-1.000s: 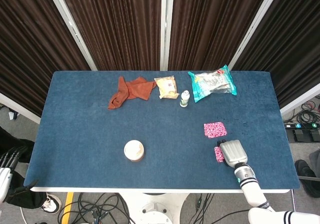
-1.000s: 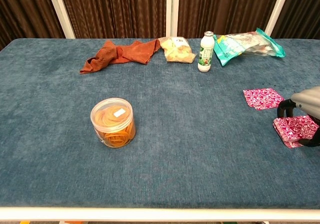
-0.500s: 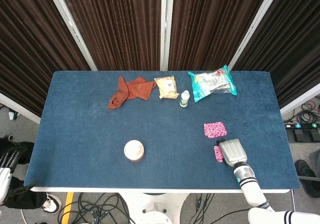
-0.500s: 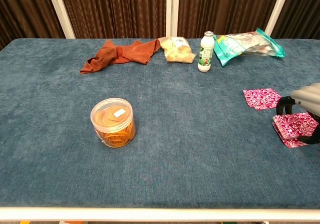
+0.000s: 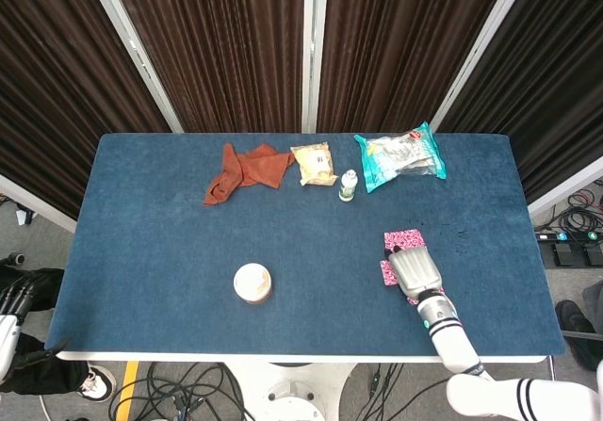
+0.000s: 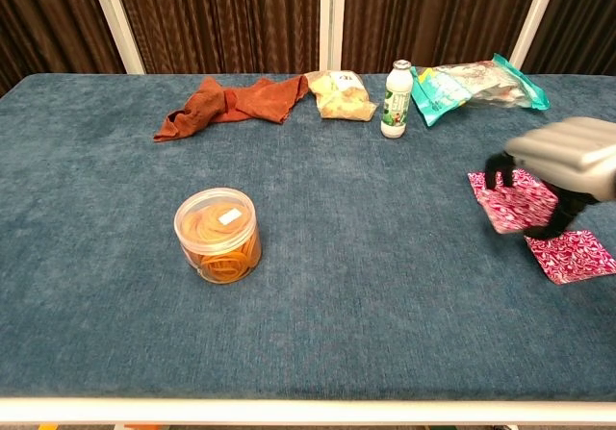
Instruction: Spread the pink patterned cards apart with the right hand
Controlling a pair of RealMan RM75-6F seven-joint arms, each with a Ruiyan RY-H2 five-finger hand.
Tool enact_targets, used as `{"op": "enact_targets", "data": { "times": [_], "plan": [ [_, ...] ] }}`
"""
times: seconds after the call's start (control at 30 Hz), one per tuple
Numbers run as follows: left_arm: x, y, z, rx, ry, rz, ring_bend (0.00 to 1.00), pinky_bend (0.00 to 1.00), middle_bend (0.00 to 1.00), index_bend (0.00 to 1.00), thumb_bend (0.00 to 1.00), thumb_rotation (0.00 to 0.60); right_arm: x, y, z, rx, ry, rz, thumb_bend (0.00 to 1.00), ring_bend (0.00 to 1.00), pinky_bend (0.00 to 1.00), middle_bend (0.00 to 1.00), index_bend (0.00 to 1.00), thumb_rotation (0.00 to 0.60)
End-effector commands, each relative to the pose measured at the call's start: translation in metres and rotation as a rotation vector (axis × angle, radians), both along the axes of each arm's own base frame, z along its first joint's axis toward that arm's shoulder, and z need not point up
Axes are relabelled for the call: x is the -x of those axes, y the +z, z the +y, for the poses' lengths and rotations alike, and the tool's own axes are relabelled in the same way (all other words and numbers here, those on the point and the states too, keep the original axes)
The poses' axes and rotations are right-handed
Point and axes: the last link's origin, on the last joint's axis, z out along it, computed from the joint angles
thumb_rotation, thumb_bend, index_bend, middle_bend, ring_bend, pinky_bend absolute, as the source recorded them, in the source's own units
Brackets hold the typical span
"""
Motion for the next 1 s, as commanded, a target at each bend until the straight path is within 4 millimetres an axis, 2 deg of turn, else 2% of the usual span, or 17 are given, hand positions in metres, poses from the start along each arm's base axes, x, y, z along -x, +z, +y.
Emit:
{"op": "enact_targets", "data": {
  "times": [0.03, 0.4, 0.73, 0.83, 1.0],
  "plan": [
    [0.000, 0.001, 0.000, -0.001, 0.000, 0.000, 0.00, 0.08, 0.08, 0.11, 0.14, 0.600, -0.025, -0.013, -0.008, -0.020, 0.013, -0.022, 0.21, 0.69, 0.79, 0.42, 0.44, 0.600],
    [0.001, 0.002, 0.000, -0.006, 0.000, -0.002, 0.00, 0.08, 0.08, 0.11, 0.14, 0.600, -0.059, -0.053, -0.017, -0.064, 0.033, -0.019, 0.21, 0.69, 0.79, 0.42, 0.44, 0.600],
    [0.002, 0.003, -0.001, -0.012, -0.001, -0.008, 0.00, 0.08, 0.08, 0.11, 0.14, 0.600, -0.065, -0.068, -0.018, -0.087, 0.022, -0.006, 0.20, 0.69, 0.79, 0.37, 0.42, 0.600],
    [0.002, 0.004, 0.000, -0.013, -0.001, -0.009, 0.00, 0.08, 0.08, 0.11, 0.14, 0.600, -0.065, -0.069, -0.017, -0.095, 0.026, -0.002, 0.17, 0.69, 0.79, 0.32, 0.36, 0.600],
    [0.003, 0.003, -0.001, -0.012, 0.002, -0.008, 0.00, 0.08, 0.08, 0.11, 0.14, 0.600, -0.064, -0.069, -0.016, -0.109, 0.028, 0.000, 0.10, 0.69, 0.79, 0.16, 0.15, 0.600]
  ]
}}
